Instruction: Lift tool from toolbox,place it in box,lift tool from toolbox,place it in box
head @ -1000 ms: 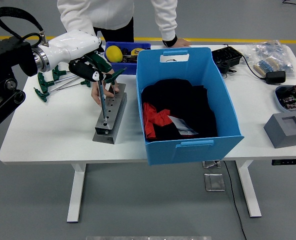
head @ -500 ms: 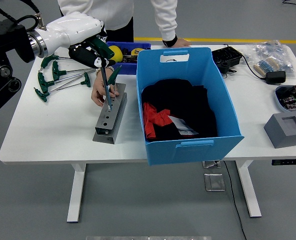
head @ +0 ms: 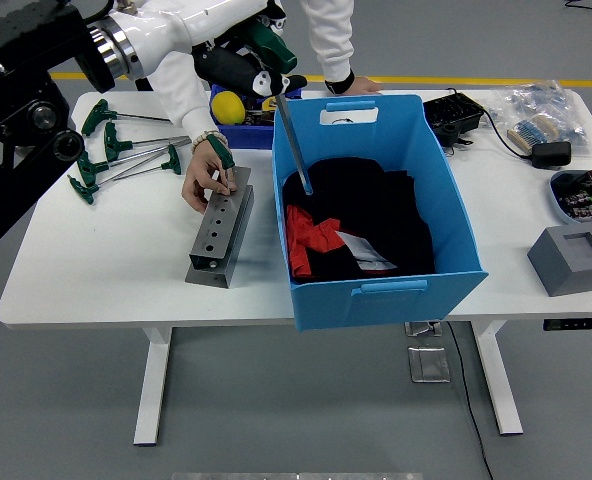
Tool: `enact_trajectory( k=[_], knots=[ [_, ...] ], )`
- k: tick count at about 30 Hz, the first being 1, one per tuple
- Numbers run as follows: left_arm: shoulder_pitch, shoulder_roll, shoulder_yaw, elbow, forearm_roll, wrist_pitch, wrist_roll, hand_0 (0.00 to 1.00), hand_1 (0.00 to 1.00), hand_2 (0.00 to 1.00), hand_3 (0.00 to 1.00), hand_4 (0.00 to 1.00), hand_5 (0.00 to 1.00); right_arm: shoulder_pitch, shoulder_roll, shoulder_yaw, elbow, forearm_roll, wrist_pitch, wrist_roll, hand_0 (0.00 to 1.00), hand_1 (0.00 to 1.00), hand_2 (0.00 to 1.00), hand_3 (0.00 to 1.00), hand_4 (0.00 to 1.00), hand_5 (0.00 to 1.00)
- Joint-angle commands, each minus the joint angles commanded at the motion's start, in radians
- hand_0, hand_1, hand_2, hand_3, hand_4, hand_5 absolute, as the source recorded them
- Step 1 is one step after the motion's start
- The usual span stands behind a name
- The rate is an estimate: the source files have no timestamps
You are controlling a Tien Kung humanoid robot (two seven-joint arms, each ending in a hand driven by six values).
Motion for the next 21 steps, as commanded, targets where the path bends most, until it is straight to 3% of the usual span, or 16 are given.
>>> enact_trajectory(
  k=[12, 21],
  knots=[
    [-0.031, -0.190, 0.139, 0.157, -0.003, 0.080, -0.049, 0.191, 0.011, 0.039, 0.085, 0.712, 0.350, 0.021, -0.007, -0.021, 0.000, 0.002, 0.002, -0.002, 0.653, 0.635, 0.735, 0.572, 0.838, 0.657],
    [-0.048, -0.279, 0.236, 0.284, -0.001, 0.143, -0.089, 0.195, 0.017, 0.046, 0.090, 0.715, 0.356, 0.038, -0.016, -0.041, 0.000, 0.013, 0.000, 0.002, 0.656, 0.637, 0.735, 0.572, 0.838, 0.655]
  ],
)
